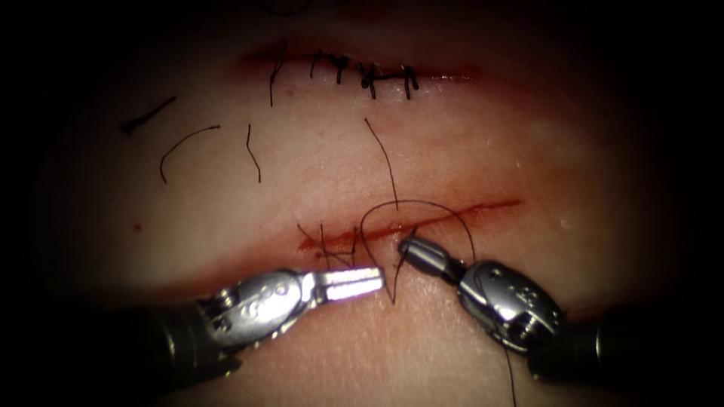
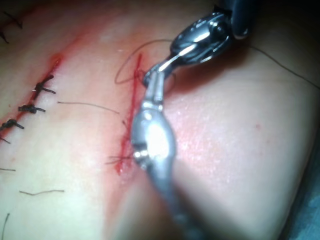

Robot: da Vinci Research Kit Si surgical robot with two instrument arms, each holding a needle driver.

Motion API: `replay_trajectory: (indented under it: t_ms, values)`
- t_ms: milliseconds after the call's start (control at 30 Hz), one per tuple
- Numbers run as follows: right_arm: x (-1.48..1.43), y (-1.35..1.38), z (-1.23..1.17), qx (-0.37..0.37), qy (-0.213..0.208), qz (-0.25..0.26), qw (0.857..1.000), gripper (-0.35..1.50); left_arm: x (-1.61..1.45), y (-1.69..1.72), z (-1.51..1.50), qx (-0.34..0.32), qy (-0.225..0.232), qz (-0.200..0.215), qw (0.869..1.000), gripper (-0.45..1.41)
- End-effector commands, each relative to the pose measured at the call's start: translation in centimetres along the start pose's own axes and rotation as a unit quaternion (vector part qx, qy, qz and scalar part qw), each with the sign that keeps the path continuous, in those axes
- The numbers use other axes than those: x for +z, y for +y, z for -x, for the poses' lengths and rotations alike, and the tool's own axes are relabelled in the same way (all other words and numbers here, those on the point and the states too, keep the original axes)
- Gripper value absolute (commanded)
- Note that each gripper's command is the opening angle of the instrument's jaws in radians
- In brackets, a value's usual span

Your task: Wound Closure

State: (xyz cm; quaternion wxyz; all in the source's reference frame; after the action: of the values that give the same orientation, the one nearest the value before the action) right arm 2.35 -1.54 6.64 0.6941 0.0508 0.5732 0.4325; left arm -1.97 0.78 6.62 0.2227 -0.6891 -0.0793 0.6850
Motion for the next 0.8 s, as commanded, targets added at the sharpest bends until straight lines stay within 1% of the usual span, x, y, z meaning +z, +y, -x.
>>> replay_trajectory:
  t_ms: [33, 133, 267, 567, 700, 800]
  values:
    - [0.01, -0.08, 0.09, 0.001, 0.000, -0.003, 1.000, -0.35, 0.02, -0.02, 0.08, -0.005, 0.001, -0.005, 1.000, -0.23]
    - [0.01, -0.12, 0.07, -0.001, 0.000, -0.008, 1.000, -0.35, -0.04, -0.08, 0.15, -0.002, -0.004, -0.016, 1.000, -0.23]
    - [0.09, -0.12, 0.04, -0.003, 0.000, -0.014, 1.000, -0.35, 0.00, -0.01, 0.20, 0.002, -0.002, -0.010, 1.000, -0.23]
    - [0.17, -0.13, -0.02, -0.006, 0.000, -0.016, 1.000, -0.35, 0.05, 0.06, 0.18, 0.005, 0.001, -0.003, 1.000, -0.22]
    - [0.06, -0.10, -0.06, -0.008, -0.001, -0.021, 1.000, -0.35, 0.00, 0.12, 0.18, 0.009, -0.005, 0.000, 1.000, -0.15]
    - [-0.06, -0.01, -0.12, -0.009, -0.004, -0.016, 1.000, -0.35, -0.13, 0.32, 0.22, 0.014, -0.037, 0.015, 0.999, -0.06]
